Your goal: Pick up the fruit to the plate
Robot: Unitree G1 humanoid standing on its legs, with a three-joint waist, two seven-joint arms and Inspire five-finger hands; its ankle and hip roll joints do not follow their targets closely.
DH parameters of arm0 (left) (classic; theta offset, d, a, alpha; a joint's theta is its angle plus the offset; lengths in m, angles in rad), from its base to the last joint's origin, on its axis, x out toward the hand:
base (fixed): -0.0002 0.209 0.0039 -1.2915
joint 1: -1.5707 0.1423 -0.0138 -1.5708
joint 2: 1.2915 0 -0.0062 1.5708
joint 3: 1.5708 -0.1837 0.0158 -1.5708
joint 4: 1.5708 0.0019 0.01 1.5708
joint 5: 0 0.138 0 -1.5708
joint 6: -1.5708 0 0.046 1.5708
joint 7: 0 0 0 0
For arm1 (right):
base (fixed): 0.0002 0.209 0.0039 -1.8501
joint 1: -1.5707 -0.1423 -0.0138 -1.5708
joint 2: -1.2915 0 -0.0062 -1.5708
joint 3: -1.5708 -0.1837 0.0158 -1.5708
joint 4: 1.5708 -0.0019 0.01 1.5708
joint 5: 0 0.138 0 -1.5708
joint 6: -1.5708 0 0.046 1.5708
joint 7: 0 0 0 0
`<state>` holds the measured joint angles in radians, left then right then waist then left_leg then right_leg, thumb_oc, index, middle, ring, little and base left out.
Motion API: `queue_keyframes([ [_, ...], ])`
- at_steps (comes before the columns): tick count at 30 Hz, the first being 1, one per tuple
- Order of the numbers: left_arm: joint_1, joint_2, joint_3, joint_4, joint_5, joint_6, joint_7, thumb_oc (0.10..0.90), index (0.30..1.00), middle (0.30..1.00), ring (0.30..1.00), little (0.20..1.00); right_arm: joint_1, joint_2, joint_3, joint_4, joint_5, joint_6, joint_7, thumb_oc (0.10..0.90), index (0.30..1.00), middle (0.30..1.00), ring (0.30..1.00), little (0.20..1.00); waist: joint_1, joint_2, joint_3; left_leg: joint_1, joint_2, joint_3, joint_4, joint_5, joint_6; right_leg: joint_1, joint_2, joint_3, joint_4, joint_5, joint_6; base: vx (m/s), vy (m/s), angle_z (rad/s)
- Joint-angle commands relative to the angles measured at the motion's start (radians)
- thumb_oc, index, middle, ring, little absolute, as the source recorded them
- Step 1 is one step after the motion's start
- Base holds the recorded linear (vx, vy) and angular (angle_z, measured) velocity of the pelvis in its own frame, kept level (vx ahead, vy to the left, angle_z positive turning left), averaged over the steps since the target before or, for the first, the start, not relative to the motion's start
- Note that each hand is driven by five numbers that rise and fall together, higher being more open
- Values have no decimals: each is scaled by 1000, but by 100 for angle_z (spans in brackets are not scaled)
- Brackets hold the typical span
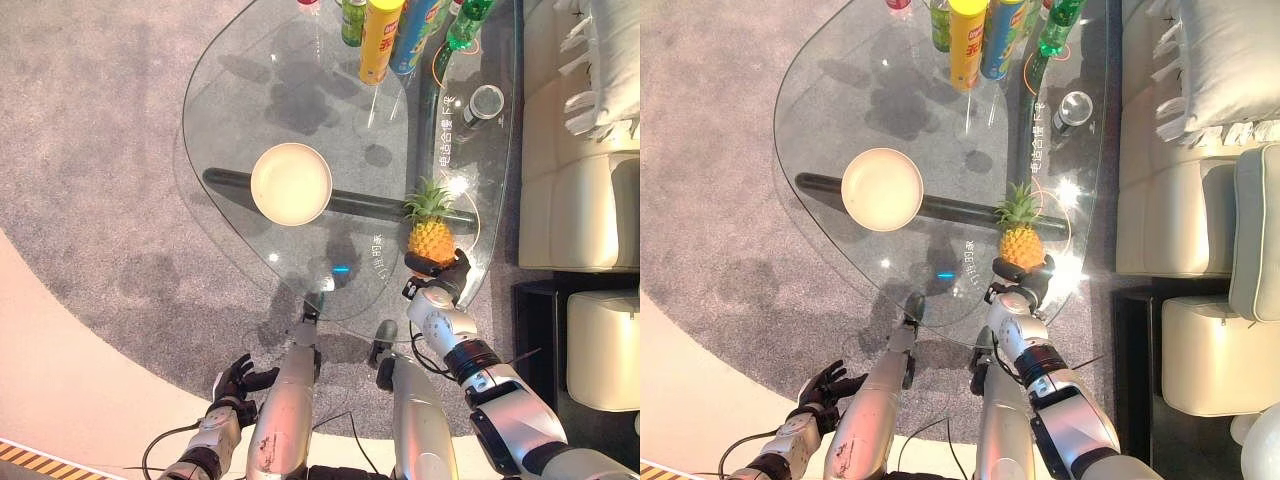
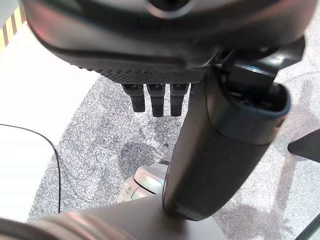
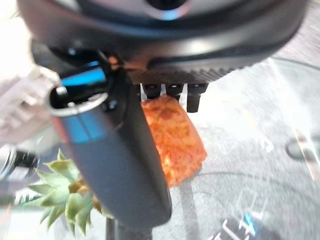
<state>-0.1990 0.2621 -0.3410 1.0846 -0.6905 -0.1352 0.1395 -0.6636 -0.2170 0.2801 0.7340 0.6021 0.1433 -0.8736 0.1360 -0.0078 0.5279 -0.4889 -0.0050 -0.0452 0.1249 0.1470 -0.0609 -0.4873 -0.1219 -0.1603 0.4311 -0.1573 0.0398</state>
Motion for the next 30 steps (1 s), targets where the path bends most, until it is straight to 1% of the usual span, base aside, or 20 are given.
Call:
queue_keyframes([
  [1, -12, -14, -15, 24, -4, -16, -26, 800, 900, 900, 900, 900, -88, -113, 25, 17, -149, 51, 62, 100, 300, 300, 300, 200, 20, -6, -8, 0, -70, -5, 91, -125, 77, 38, -6, -56, -217, 204, 11, 2, -16, 4],
  [7, -15, 2, -11, 35, -12, -27, -54, 800, 900, 900, 900, 900, -133, -152, 57, 84, -177, 97, 94, 100, 300, 300, 300, 200, 29, -8, -8, -7, -72, -11, 90, -124, 77, 29, 0, -56, -214, 200, 11, 1, -3, 1],
  [11, -12, 4, -10, 32, -17, -37, -62, 800, 900, 900, 900, 900, -134, -158, 67, 122, -170, 106, 108, 100, 300, 300, 300, 200, 35, -6, -8, -6, -71, -13, 87, -127, 79, 30, 3, -55, -213, 195, 10, 0, 0, 0],
  [18, -23, 6, -5, 26, -30, -61, -57, 800, 900, 900, 900, 900, -141, -154, 75, 179, -163, 102, 137, 100, 300, 300, 300, 200, 40, -5, -8, -5, -73, -17, 75, -120, 79, 28, 5, -60, -220, 199, 10, -5, -2, 0],
  [20, -22, 8, 4, 13, -46, -82, -49, 800, 900, 900, 900, 900, -136, -153, 78, 190, -152, 89, 154, 100, 300, 300, 300, 200, 43, -4, -8, 0, -71, -16, 74, -124, 79, 33, 5, -62, -220, 197, 11, -22, -8, 0],
  [21, -25, 9, 11, -2, -67, -101, -42, 800, 900, 900, 900, 900, -135, -157, 79, 187, -133, 72, 166, 100, 300, 300, 300, 200, 42, -5, -8, -1, -71, -16, 71, -120, 78, 32, 5, -63, -224, 200, 11, -36, -9, 1],
  [25, -26, 13, 41, -75, -108, -132, 6, 800, 900, 900, 900, 900, -110, -148, 77, 105, -85, 32, 166, 100, 300, 300, 300, 200, 40, -7, -8, 14, -68, -12, 64, -123, 76, 43, 7, -64, -226, 198, 12, -34, -8, 6],
  [26, -26, 17, 49, -96, -122, -141, 18, 800, 900, 900, 900, 900, -96, -146, 76, 71, -74, 12, 162, 100, 300, 300, 300, 200, 38, -10, -8, 19, -66, -10, 62, -124, 76, 48, 8, -64, -227, 197, 12, -21, -14, 5],
  [27, -22, 19, 59, -118, -135, -146, 31, 800, 900, 900, 900, 900, -78, -142, 78, 26, -69, -2, 158, 100, 300, 300, 300, 200, 37, -13, -8, 28, -64, -7, 59, -128, 75, 56, 10, -64, -226, 192, 12, 0, 0, 0],
  [29, -18, 33, 87, -168, -170, -166, 56, 800, 900, 900, 900, 900, -30, -128, 78, -110, -73, -10, 126, 100, 300, 300, 300, 200, 26, -25, -8, 35, -60, -1, 58, -128, 74, 61, 14, -64, -226, 191, 12, -33, -24, -2],
  [30, -14, 36, 97, -186, -177, -173, 64, 800, 900, 900, 900, 900, -7, -122, 77, -151, -81, -26, 129, 100, 300, 300, 300, 200, 23, -28, -8, 43, -57, 1, 59, -133, 75, 66, 16, -62, -222, 187, 13, 0, 0, 0],
])
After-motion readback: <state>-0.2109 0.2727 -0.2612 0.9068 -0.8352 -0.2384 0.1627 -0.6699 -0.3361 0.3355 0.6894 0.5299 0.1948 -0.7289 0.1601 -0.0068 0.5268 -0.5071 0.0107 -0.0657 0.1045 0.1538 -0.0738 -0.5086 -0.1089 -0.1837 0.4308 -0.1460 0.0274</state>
